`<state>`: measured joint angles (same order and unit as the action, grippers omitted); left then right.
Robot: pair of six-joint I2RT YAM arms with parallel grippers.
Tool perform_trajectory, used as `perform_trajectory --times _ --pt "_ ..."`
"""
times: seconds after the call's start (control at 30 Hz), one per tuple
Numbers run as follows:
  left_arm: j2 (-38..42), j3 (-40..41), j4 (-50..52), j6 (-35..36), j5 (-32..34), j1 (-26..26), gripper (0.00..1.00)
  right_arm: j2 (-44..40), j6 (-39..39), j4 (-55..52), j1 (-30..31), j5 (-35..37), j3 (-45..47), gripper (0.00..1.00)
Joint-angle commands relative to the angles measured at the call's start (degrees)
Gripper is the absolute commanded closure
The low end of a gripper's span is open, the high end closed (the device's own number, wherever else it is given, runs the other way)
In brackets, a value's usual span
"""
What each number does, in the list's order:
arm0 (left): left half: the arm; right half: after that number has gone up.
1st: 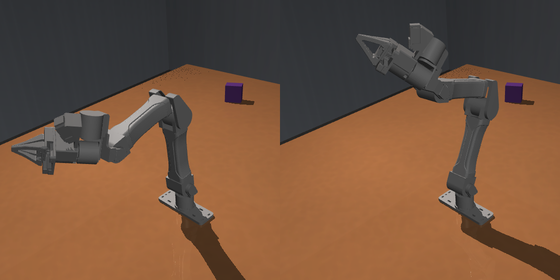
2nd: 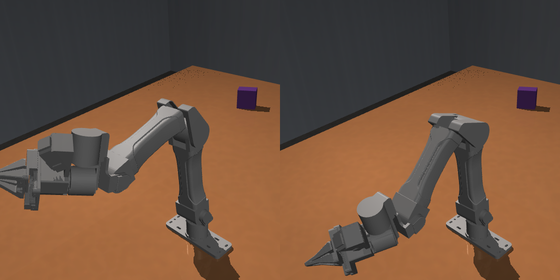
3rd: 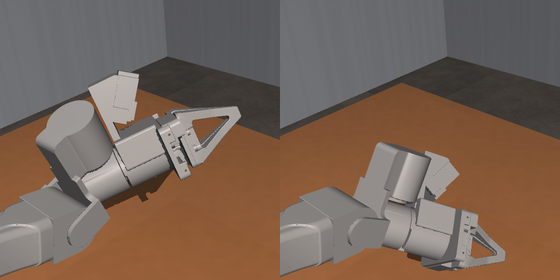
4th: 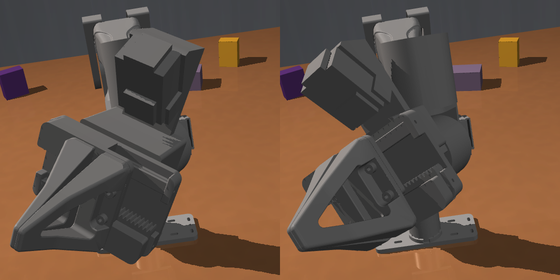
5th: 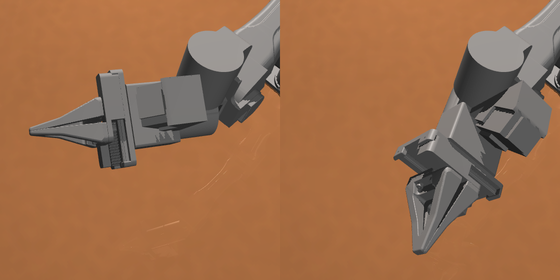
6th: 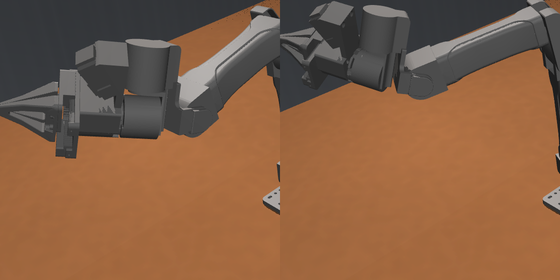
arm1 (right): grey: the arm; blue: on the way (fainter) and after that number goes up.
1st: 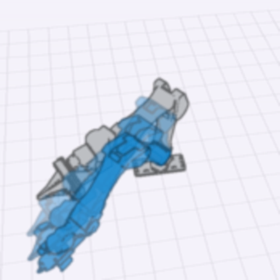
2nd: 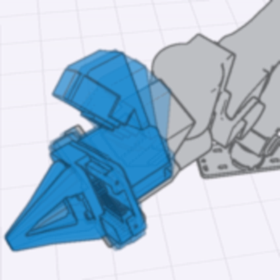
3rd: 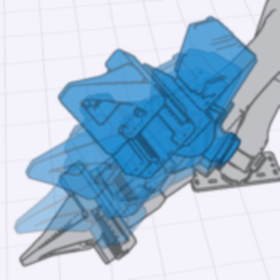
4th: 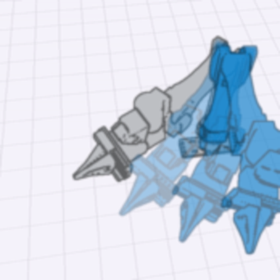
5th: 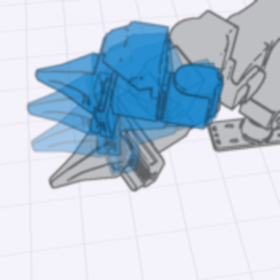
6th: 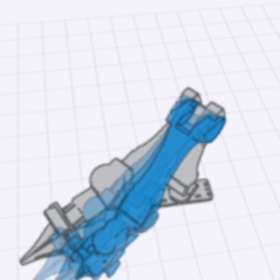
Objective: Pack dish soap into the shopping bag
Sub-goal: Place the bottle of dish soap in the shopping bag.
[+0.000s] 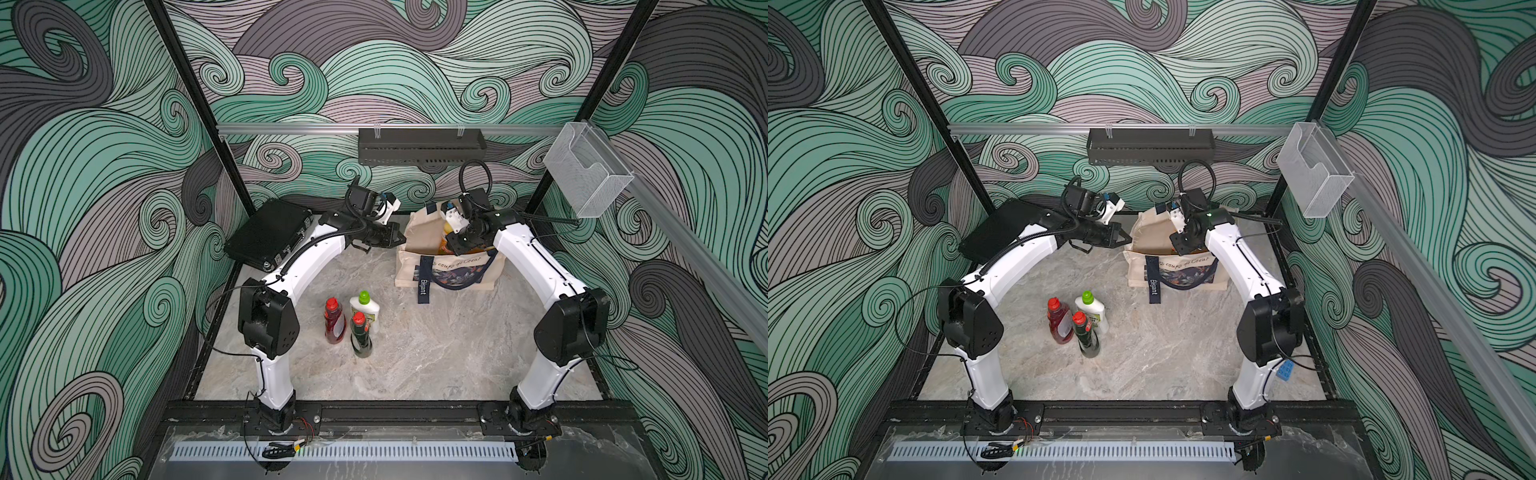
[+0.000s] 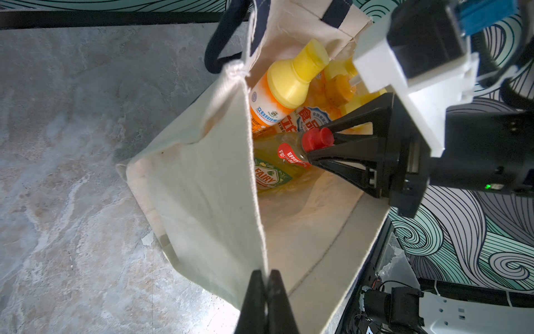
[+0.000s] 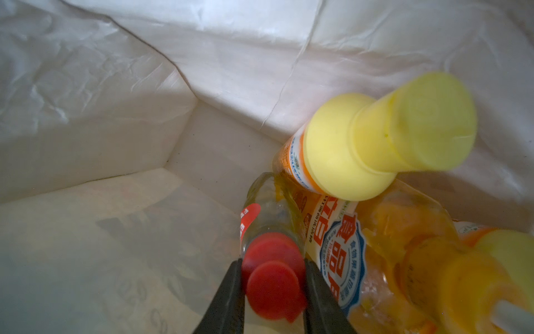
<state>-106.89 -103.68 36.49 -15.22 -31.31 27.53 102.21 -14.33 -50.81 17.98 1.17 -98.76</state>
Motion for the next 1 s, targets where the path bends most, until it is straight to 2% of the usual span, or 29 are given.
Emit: perform_trajectory --times 0.0,0.17,0.2,0.33,0.47,0.7,0.97 --pt "4.6 -1.2 -0.2 0.2 -1.4 -0.1 1.00 0.0 -0.2 3.2 -0.9 5.3 -0.7 1.00" --pt "4.5 -0.4 -0.7 0.0 -1.4 -0.1 1.00 -0.2 0.6 3.3 -0.9 6.1 -0.3 0.99" --pt "4.3 -0.3 -0.7 0.0 -1.4 -0.1 1.00 -0.4 0.7 3.5 -0.9 6.0 -0.1 0.93" --pt "3.8 0.7 -1.0 0.0 -1.3 0.0 1.00 -1.0 0.9 4.1 -0.9 6.1 0.5 0.86" --pt "3.5 1.2 -1.1 0.0 -0.5 -0.1 0.94 -1.2 1.1 4.3 -0.9 5.9 0.4 0.67" --pt "2.6 1.6 -1.3 -0.3 -0.3 -0.3 0.79 -2.4 1.6 4.5 -1.0 5.2 -0.2 0.57" --pt "3.9 1.9 -1.6 -0.4 0.2 -0.4 0.76 -3.9 2.2 4.6 -0.9 4.0 -1.0 0.52"
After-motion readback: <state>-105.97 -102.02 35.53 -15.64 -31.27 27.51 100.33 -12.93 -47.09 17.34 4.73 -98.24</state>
